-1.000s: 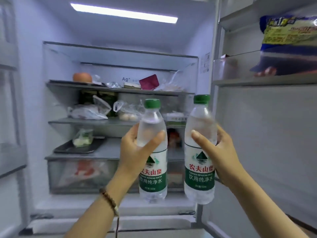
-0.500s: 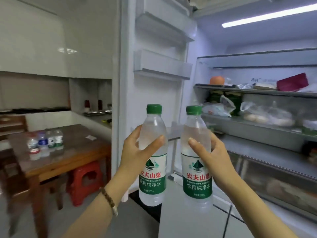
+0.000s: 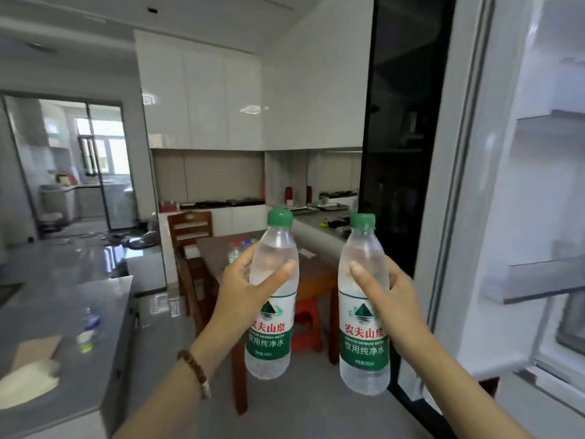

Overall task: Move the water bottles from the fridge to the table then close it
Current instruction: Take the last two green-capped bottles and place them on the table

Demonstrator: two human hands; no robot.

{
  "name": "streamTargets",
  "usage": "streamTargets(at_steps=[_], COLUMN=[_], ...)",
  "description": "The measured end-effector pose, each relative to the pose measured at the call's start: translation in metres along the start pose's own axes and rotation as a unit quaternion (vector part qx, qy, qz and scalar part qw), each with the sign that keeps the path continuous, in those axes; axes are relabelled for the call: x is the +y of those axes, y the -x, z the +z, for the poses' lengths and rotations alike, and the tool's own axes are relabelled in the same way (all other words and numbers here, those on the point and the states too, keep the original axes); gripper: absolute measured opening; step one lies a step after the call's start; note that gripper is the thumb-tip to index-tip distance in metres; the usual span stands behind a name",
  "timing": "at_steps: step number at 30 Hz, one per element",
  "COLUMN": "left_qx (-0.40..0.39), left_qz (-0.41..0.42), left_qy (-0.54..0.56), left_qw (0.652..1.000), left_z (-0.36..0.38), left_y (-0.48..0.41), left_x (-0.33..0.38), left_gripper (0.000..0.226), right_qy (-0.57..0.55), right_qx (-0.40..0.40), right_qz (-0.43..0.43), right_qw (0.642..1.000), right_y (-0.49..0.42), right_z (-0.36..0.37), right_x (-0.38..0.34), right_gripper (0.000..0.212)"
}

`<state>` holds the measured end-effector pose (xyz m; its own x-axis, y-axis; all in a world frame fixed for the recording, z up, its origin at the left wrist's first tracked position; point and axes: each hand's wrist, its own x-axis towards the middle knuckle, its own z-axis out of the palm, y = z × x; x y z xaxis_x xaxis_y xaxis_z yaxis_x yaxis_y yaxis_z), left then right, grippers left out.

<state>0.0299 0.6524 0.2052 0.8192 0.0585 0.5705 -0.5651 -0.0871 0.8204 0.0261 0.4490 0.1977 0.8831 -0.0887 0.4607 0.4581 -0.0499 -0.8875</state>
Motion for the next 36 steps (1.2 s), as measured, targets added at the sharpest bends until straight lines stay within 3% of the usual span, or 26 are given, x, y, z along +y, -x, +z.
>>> streamTargets(at_steps=[9, 14, 17, 19, 25, 29, 32, 36], left_qx=[0.041, 0.062, 0.081, 0.085, 0.049, 0.031, 0.004, -0.031], left_qz=[-0.038, -0.059, -0.064, -0.064, -0.089, -0.095, -0.092, -0.119], left_qy=[-0.04, -0.063, -0.068, -0.075, -0.072, -0.069, -0.089, -0.077], left_qw=[0.998, 0.994, 0.992, 0.992, 0.992, 0.993, 0.992, 0.989], left_z=[-0.068, -0.062, -0.051, -0.045, -0.024, -0.02, -0.017, -0.018], left_y=[-0.089, -0.165, -0.217, -0.248, -0.346, -0.409, -0.459, -0.522], left_x=[-0.112, -0.186, -0.222, -0.243, -0.321, -0.397, -0.453, -0.527], left_gripper=[0.04, 0.019, 0.018, 0.02, 0.029, 0.033, 0.016, 0.034], right_qy=[-0.026, -0.034, -0.041, -0.046, -0.048, -0.006, 0.023, 0.052], right_qx=[-0.04, -0.06, -0.074, -0.083, -0.108, -0.126, -0.125, -0.143], right_qz=[0.016, 0.017, 0.02, 0.02, 0.025, 0.026, 0.038, 0.057], right_qw=[0.999, 0.997, 0.996, 0.995, 0.993, 0.992, 0.991, 0.987], right_y=[-0.119, -0.215, -0.279, -0.313, -0.412, -0.476, -0.524, -0.59], right_z=[0.099, 0.119, 0.128, 0.133, 0.143, 0.149, 0.156, 0.17], right_x=[0.088, 0.152, 0.184, 0.201, 0.268, 0.328, 0.373, 0.432], right_gripper=[0.033, 0.038, 0.026, 0.034, 0.037, 0.052, 0.047, 0.038])
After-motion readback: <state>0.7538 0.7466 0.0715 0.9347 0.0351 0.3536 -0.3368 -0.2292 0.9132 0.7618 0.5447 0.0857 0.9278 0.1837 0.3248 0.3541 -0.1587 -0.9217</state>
